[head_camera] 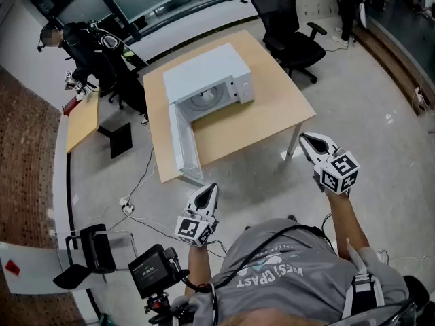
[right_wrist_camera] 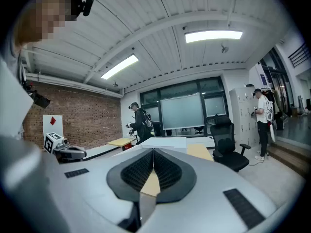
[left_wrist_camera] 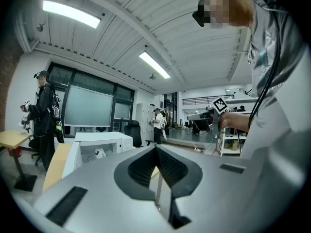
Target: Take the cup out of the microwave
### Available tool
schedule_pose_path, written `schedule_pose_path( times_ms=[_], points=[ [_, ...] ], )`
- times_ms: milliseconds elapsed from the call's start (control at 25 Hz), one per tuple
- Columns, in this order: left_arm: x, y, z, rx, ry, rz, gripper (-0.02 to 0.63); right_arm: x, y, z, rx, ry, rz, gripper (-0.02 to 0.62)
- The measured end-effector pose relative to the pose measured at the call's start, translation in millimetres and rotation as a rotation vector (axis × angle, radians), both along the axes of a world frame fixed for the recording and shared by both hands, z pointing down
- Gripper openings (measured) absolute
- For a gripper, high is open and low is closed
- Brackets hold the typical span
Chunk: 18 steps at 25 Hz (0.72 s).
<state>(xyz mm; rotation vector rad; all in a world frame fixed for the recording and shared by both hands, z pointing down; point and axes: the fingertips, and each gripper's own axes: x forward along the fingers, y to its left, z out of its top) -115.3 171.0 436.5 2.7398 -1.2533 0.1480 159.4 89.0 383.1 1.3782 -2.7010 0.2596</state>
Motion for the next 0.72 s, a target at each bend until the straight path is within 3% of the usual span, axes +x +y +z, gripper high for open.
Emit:
schedule_pose_path(
  times_ms=[720],
  points=[
    [-13, -14, 21, -0.050, -0.001, 0.030, 0.043, -26, -12, 21, -0.047, -0.020, 0.011, 0.012]
  ],
)
